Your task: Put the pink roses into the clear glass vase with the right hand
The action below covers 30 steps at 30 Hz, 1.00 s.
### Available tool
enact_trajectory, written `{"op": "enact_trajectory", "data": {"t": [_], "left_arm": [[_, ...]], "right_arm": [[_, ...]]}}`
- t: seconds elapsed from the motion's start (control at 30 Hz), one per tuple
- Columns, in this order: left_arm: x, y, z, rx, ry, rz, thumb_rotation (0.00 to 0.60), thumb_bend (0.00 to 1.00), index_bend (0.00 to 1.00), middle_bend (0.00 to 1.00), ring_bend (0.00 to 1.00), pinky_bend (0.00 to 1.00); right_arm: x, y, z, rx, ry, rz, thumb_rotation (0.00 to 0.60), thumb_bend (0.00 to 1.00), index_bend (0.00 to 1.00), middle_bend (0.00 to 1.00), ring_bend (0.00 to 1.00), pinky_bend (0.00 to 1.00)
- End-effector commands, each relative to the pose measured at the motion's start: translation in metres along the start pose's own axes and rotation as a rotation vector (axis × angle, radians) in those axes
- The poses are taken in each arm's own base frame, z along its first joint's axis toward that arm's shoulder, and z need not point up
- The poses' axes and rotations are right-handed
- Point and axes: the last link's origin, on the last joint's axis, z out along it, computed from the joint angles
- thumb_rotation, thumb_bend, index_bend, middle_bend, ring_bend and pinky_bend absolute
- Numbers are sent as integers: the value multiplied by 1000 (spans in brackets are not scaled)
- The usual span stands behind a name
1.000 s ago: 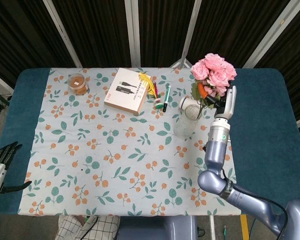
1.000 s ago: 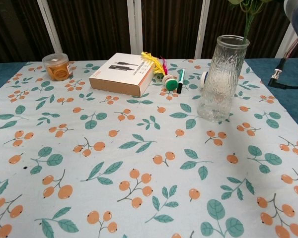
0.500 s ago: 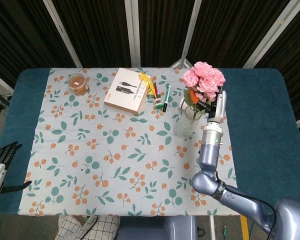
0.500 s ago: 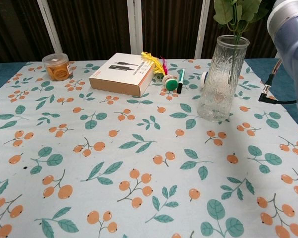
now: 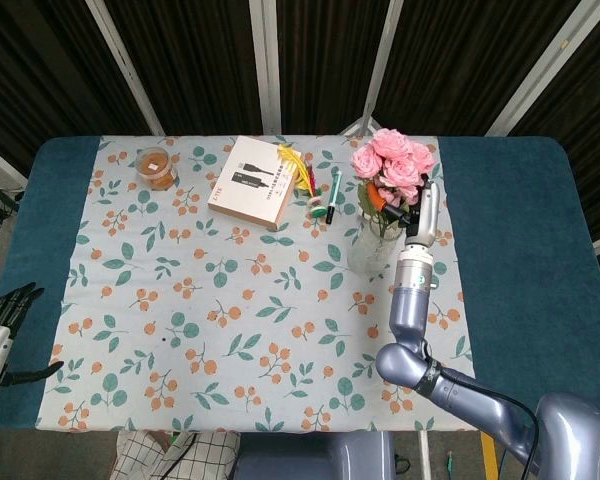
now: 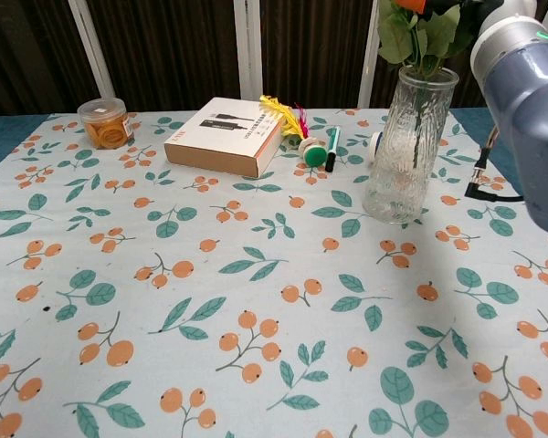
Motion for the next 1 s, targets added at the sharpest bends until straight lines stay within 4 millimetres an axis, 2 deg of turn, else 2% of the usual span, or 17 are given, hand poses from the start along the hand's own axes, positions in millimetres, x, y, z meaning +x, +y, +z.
{"op": "enact_trajectory", "data": {"t": [0.03, 0.23, 0.33, 0.4, 0.57, 1.0], "left_arm": [[0, 0, 0, -1, 0, 1, 600, 0, 0, 0, 0, 0], [0, 0, 0, -1, 1, 0, 600, 0, 0, 0, 0, 0], [0, 0, 0, -2, 1, 0, 600, 0, 0, 0, 0, 0], [0, 0, 0, -4, 1, 1, 600, 0, 0, 0, 0, 0], [1, 0, -1, -5, 3, 0, 600, 0, 0, 0, 0, 0], [1, 2, -2, -12, 5, -2, 600, 0, 0, 0, 0, 0]], "right_arm": [[0, 4, -5, -5, -8, -10, 600, 265, 345, 522, 455, 204], [1, 8, -10, -12, -34, -36, 600, 266, 39, 250, 187, 75], [3, 8, -12, -4, -44, -46, 600, 265, 0, 109, 45, 7], [4, 6, -13, 2, -49, -51, 600, 266, 0, 54, 5, 0], [10, 4, -22, 13, -61, -74, 600, 265, 0, 2, 0, 0], [45, -8, -45, 26, -79, -104, 600, 266, 0, 0, 0, 0]]}}
